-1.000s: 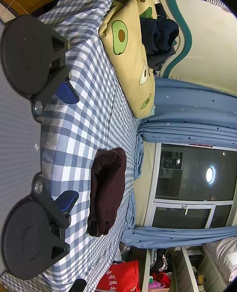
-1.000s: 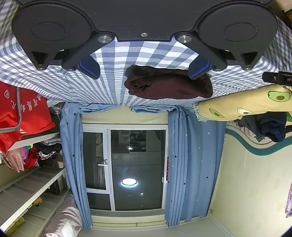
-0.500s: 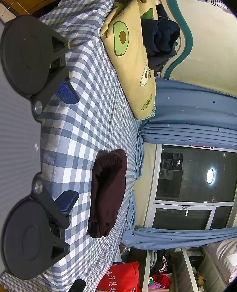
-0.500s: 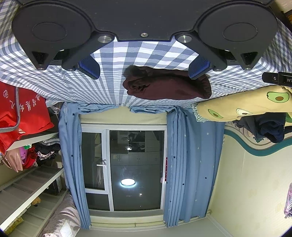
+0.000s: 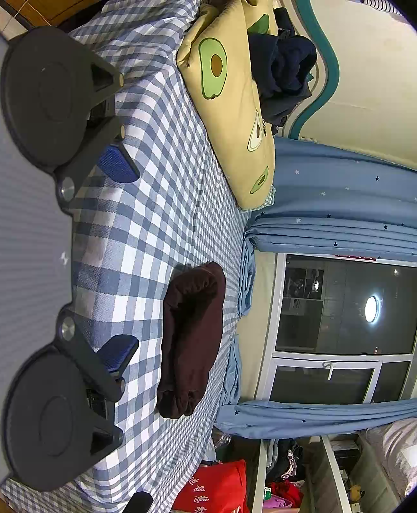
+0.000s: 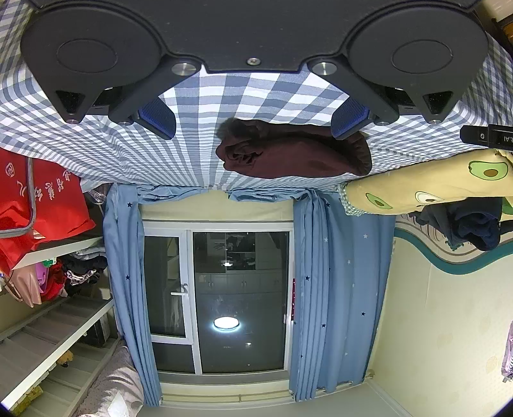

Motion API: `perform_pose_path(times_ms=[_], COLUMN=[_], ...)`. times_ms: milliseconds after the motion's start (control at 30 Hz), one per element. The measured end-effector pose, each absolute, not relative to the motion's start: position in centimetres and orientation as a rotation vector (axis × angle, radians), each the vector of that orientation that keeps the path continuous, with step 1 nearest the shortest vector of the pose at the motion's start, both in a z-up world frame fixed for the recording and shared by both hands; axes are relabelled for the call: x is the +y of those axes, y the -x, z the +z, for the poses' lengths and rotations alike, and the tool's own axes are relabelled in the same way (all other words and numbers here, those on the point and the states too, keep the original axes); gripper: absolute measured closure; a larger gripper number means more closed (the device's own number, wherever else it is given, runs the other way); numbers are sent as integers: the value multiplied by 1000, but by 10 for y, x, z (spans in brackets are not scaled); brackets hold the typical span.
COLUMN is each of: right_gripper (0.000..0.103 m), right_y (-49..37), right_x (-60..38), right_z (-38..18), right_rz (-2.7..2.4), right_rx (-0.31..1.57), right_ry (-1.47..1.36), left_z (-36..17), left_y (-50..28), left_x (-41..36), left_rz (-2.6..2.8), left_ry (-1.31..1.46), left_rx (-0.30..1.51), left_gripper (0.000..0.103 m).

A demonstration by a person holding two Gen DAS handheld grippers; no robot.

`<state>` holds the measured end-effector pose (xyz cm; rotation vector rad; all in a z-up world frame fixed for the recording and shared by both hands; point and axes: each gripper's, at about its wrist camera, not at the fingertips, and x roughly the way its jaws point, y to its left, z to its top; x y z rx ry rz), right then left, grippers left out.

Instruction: Fold small clothes

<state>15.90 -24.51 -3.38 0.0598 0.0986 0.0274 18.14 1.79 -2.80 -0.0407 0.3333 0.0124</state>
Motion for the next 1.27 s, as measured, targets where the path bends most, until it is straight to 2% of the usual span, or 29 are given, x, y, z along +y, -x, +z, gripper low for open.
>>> perform_pose_path(times_ms=[567,1267], right_gripper=[0,0], right_y=[-158,-170], right_x=[-245,-250], right_z=[-34,-43], right_rz=[28,39], right_rx=[101,131], right_ry=[-59,-65], left_z=[-19,-28], left_y=[-175,-194], left_x=[12,7], left_rz=[49,62], left_ry=[23,31], left_rx=[296,367], left_gripper=[1,1])
